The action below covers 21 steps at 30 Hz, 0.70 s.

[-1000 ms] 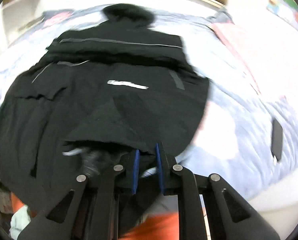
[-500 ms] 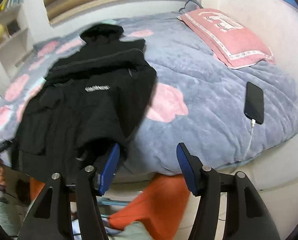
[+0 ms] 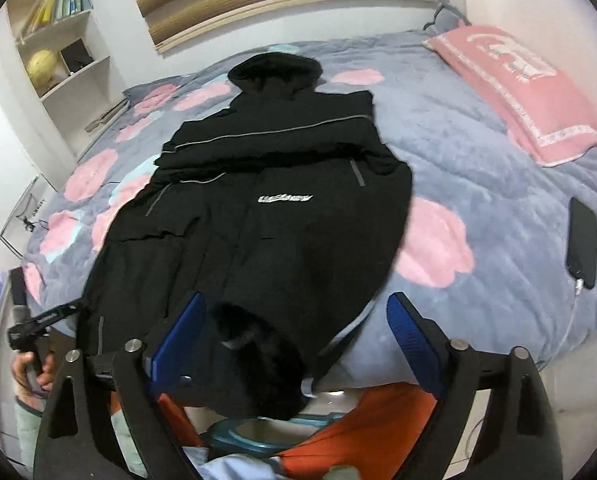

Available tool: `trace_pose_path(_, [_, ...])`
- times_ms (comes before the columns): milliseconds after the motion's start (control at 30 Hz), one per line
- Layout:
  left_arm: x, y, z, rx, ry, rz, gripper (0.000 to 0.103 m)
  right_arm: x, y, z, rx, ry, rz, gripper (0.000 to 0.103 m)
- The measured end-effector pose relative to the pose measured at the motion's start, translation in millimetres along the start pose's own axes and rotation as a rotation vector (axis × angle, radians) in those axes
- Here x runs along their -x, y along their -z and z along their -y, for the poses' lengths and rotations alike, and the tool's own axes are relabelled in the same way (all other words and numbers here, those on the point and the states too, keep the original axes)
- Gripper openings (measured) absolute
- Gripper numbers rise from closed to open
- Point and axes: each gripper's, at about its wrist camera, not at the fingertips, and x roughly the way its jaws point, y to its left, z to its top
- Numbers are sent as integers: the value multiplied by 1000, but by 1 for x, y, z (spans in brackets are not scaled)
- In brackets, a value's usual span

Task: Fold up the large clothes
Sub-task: 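Lift the hem with both grippers and fold it toward the hood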

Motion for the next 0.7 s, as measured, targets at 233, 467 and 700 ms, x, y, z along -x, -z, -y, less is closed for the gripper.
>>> trace_pose_path(233, [-6,2,20,-75,-4,-12,66,-42,15,11,-23,99,-103,96])
trace_pose_path(467, [0,8,21,-54,10,-38,66,-52,27,57,-124,80,-150,68])
trace_pose_path(700, [10,16,42,-80,33,-45,66,-44,32,75,-86,144,-149,39])
